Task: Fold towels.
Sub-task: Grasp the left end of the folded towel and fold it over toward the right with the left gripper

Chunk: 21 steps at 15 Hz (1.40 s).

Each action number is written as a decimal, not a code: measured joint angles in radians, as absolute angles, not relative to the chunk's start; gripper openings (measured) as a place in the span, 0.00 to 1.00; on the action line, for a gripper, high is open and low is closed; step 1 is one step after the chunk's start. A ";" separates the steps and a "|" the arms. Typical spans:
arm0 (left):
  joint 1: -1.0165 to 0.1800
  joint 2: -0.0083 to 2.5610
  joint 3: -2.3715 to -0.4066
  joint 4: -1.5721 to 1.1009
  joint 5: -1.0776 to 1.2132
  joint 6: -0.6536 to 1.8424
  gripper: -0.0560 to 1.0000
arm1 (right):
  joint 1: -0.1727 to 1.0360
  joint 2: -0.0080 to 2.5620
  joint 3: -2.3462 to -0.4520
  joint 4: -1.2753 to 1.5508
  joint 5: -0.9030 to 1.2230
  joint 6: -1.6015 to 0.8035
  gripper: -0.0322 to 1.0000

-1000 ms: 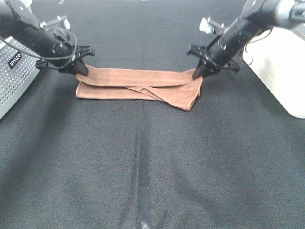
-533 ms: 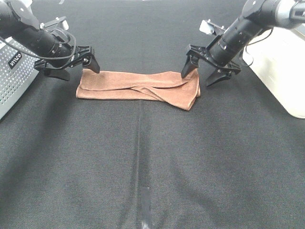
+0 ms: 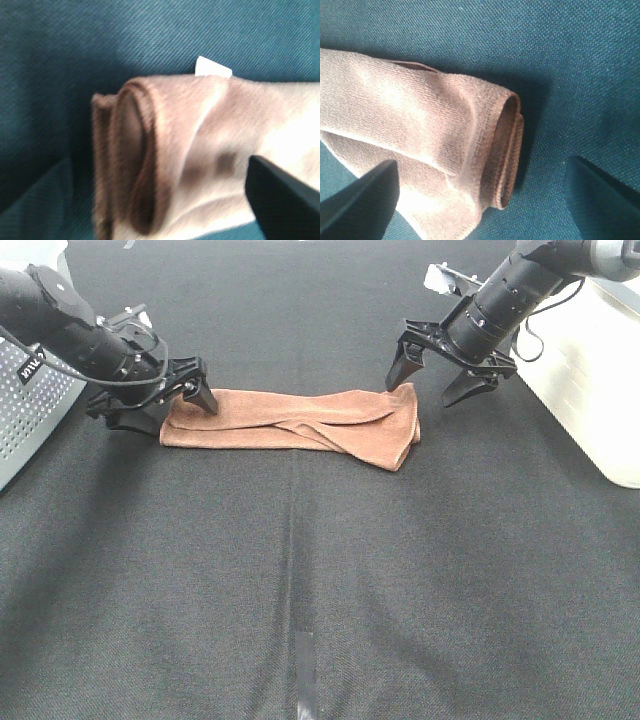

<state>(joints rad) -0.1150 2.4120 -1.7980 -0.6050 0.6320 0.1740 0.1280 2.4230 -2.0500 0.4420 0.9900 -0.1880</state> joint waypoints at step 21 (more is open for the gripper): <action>-0.159 2.251 -1.985 -0.344 0.890 0.018 0.13 | 0.128 2.357 -2.059 0.438 1.021 -0.188 0.84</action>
<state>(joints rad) -0.1590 2.2510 -1.9850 -0.3440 0.8900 0.0180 0.1280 2.3570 -2.0590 0.4380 1.0210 -0.1880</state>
